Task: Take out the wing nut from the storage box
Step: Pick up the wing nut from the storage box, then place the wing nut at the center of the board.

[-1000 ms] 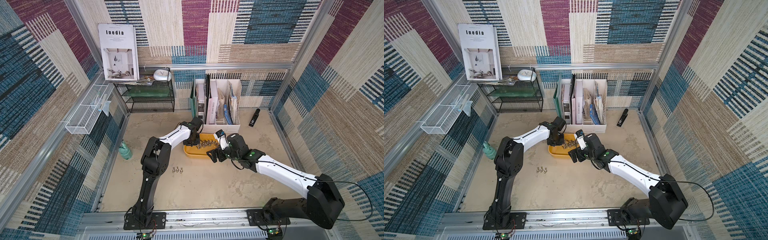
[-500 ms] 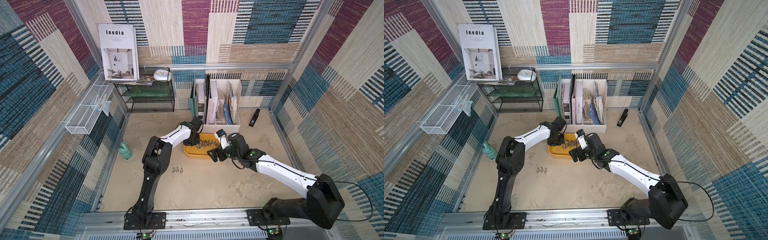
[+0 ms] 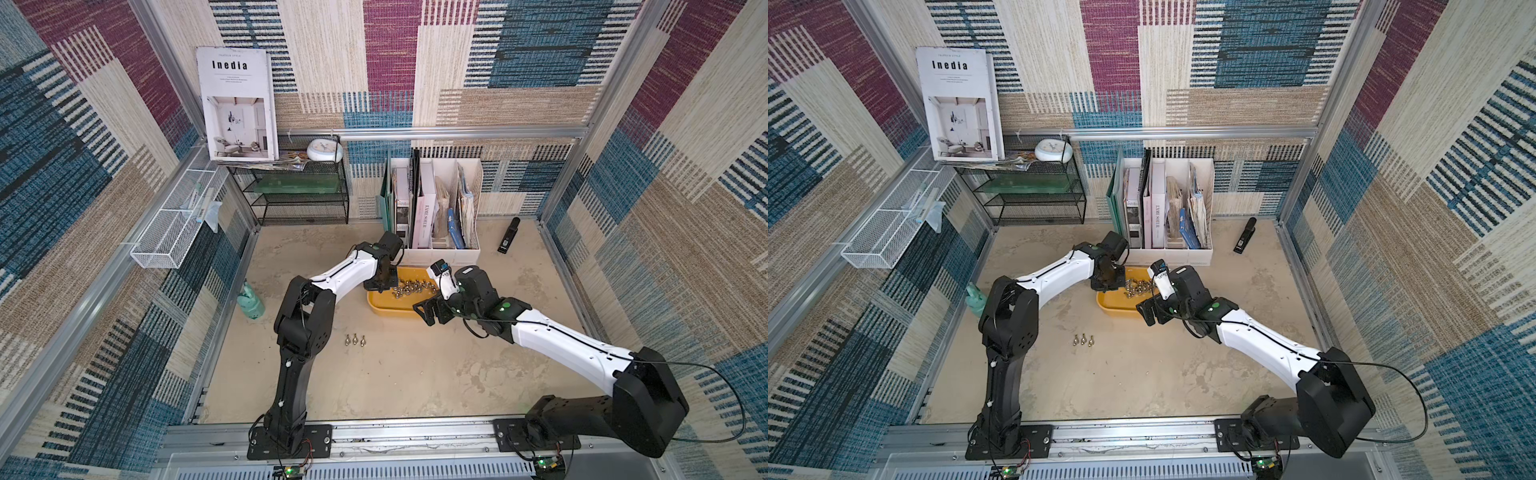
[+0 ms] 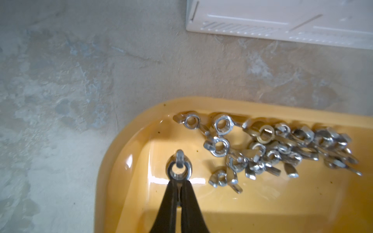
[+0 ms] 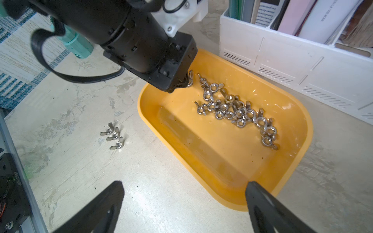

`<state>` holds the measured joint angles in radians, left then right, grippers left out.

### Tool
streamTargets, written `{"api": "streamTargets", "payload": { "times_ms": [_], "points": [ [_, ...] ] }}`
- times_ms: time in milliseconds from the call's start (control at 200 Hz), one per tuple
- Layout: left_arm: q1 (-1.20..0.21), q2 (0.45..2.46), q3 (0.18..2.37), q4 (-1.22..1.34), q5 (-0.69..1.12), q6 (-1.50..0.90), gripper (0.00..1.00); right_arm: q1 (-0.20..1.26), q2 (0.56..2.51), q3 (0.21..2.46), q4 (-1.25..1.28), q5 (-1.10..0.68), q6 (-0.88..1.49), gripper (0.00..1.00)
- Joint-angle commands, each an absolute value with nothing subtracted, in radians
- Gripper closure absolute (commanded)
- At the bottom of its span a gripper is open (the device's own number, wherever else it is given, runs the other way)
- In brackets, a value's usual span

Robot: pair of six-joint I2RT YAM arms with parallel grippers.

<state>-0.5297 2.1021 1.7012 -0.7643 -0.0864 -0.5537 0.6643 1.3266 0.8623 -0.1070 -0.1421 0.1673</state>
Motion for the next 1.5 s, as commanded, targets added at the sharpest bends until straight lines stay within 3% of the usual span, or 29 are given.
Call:
{"api": "streamTargets", "payload": {
  "times_ms": [0,431,891,1492],
  "points": [
    [-0.535,2.058,1.671,-0.779,-0.092,-0.544,0.98,0.665,1.314,0.859,-0.104,-0.208,0.152,0.01],
    [-0.620,1.773,1.412,-0.778,-0.127,-0.585,0.98,0.666,1.285,0.829,-0.115,-0.406,0.142,0.01],
    [-0.758,1.535,1.130,-0.774,-0.184,-0.734,0.98,0.733,1.191,0.749,-0.120,-0.419,0.184,0.01],
    [-0.805,1.616,0.976,-0.626,-0.197,-0.757,0.98,0.765,1.155,0.737,-0.138,-0.372,0.197,0.01]
  ]
}}
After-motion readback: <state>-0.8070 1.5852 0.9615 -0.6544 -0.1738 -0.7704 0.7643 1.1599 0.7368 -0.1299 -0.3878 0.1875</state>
